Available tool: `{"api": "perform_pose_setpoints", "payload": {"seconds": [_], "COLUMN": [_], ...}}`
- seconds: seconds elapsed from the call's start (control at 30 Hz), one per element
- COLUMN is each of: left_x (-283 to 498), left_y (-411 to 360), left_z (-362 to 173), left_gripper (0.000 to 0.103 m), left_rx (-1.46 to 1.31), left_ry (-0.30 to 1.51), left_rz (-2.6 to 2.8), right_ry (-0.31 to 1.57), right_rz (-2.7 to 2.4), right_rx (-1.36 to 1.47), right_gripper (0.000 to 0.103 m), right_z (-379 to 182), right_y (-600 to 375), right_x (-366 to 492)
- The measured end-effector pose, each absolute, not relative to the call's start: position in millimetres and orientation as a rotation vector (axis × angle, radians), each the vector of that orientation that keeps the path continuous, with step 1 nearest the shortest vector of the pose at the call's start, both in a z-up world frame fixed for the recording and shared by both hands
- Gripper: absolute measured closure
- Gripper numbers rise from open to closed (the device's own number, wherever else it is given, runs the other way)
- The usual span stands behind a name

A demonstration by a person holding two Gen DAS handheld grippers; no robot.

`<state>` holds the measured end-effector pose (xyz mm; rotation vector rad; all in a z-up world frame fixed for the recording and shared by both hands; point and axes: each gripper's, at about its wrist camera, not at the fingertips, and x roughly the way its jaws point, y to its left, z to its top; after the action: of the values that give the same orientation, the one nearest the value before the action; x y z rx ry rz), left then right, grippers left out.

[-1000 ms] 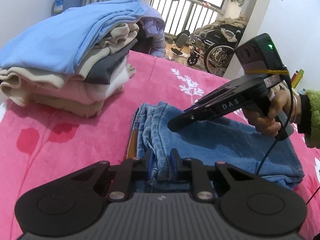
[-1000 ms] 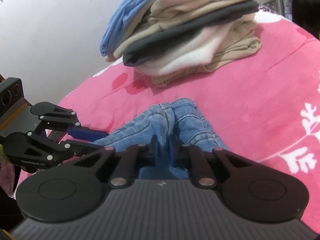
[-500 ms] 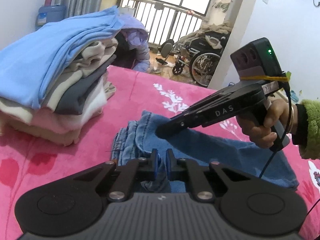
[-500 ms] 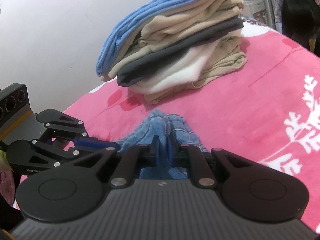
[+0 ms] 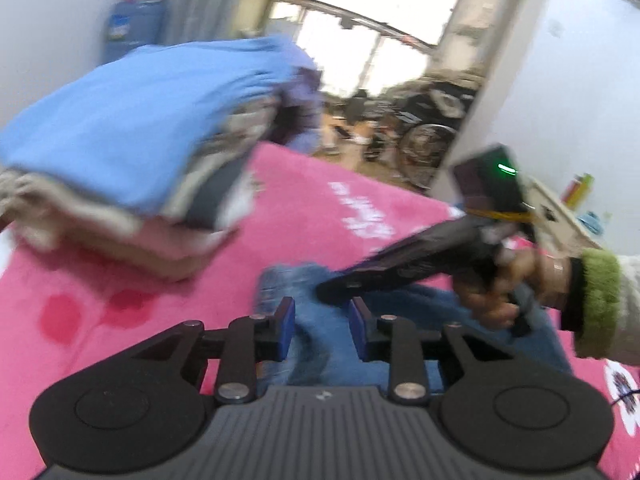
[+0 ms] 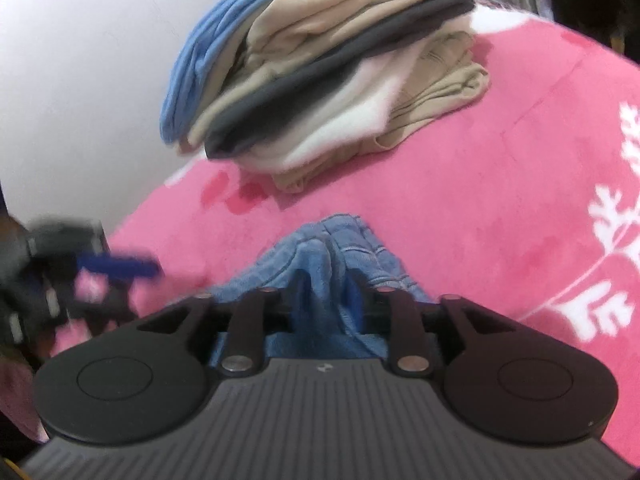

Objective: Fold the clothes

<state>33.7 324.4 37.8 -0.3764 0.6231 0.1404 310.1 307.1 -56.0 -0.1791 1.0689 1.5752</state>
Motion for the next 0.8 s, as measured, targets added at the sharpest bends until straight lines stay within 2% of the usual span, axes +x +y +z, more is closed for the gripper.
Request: {"api": "perform_pose_setpoints", "payload": {"seconds": [0.03,0.1,0.23,0.43,0.53,0.6,0.8], "left_x": [40.1,52.6,73.3,72.4,72.1,76.9,119.8], "left_y": [317.1,305.0,290.4,293.0,295.0,293.1,266.8], "left_z": [36.7,31.1,11.2,-3.5,5.1,12.6,4.6], "left_gripper": [0.072,0.072,0.072,0.075,0.074,0.07,0.068], "left_rx": [-0.367,-0.364,-0.323,-0.275,-0.287,-0.276,-0.15], "left_ry": [0.623,0.637,0.716,0.791,0.797,0.789,0.813], "left_rz": [0.113,0.077,0.072,0.172,0.199,0.205,0.181], "right_ry": [1.084,1.091,1.035,0.911,0.865,0.843,0.818], "right_rz": [1.564,1.533,1.458,1.254,1.133,1.073,1.07], "right_rx": [-0.146,-0.087,-0.015,-0.089,-0.138,-0.189,-0.381], "right_gripper": [0.072,0.06,0.059,0.059,0.06,0.064,0.074], "right_z": [-51.7,-39.0,6.2,64.7,64.2,51.3,-18.9], "right_y": [303.9,292.9,237.7,99.6,40.3,17.9,31.3], "right_x": [314.5,324.6,354.5,373.3,361.0,347.1,305.5]}}
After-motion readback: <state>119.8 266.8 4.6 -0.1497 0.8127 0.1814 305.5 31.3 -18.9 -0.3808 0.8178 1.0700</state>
